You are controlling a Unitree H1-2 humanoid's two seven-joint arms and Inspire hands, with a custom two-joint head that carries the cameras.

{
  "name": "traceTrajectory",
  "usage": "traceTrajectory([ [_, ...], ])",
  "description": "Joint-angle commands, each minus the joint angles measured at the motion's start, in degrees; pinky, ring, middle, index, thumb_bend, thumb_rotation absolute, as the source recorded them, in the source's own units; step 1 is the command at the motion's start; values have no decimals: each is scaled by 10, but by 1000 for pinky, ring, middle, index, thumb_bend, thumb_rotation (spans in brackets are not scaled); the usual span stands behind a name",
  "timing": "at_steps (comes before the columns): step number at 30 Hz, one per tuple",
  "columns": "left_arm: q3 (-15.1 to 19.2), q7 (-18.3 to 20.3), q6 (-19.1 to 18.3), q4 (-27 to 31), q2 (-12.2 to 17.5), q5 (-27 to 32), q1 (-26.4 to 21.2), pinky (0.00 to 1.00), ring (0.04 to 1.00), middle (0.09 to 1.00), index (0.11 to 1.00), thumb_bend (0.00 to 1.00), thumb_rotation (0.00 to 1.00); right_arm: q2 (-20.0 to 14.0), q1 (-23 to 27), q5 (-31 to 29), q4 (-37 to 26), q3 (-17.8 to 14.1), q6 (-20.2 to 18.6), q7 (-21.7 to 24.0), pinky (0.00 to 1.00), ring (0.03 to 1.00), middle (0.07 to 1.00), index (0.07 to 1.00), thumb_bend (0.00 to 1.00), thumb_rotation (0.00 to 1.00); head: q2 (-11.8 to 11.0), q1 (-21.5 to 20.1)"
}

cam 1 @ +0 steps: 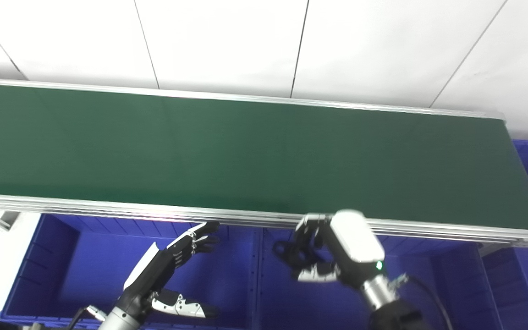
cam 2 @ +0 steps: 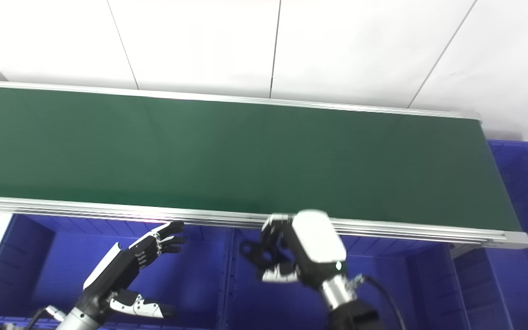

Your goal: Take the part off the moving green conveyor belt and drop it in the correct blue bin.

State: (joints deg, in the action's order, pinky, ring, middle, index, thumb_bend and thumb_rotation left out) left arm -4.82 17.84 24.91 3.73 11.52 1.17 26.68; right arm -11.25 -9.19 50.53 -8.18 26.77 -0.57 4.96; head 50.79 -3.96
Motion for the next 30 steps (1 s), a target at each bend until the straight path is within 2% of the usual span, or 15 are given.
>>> traceTrajectory([
  [1,3,8,20,25,8,20,4,811,835,905,884,684,160,12,-6,-6,11,1,13,-28,241,417,493,485,519,0,1,1],
  [6,6,9,20,33,8,19,9,809,835,901,884,685,149,33,-15,-32,58,-19,-11,-30,224,413,498,486,518,0,7,4],
  [10,7,9,20,36,10,16,8,812,837,896,885,689,168,43,-5,-35,105,-30,-11,-44,226,407,505,489,516,0,8,7],
  [11,7,9,20,35,10,18,8,816,837,897,885,692,173,45,-2,-35,113,-30,-11,-48,260,390,484,521,512,0,8,7],
  [12,7,8,20,35,10,17,8,819,839,899,884,693,175,48,0,-36,120,-32,-10,-52,374,406,500,528,512,0,9,8],
  [13,7,7,20,37,10,16,8,819,839,899,883,693,176,50,1,-36,125,-32,-10,-54,399,412,506,524,512,0,9,8],
  [14,7,6,20,38,10,16,9,819,840,900,882,693,176,51,1,-36,126,-31,-10,-54,534,600,659,508,513,72,9,7],
  [15,7,6,20,39,10,16,10,819,840,900,881,695,170,52,1,-36,127,-30,-10,-54,607,689,734,635,598,37,9,8],
  [17,8,5,20,40,10,15,10,817,842,900,880,699,176,54,-4,-40,120,-30,-9,-54,690,792,821,760,668,20,10,8],
  [21,7,9,20,39,12,18,9,823,846,905,886,688,163,60,-17,-48,100,-33,-6,-66,730,836,867,808,660,17,9,9],
  [27,8,7,20,39,15,17,9,816,846,899,885,693,189,65,-36,-57,58,-38,3,-90,745,840,879,820,642,6,9,10],
  [30,8,8,20,39,17,17,8,821,850,904,886,687,173,67,-49,-64,27,-39,10,-100,732,825,868,820,624,34,7,10],
])
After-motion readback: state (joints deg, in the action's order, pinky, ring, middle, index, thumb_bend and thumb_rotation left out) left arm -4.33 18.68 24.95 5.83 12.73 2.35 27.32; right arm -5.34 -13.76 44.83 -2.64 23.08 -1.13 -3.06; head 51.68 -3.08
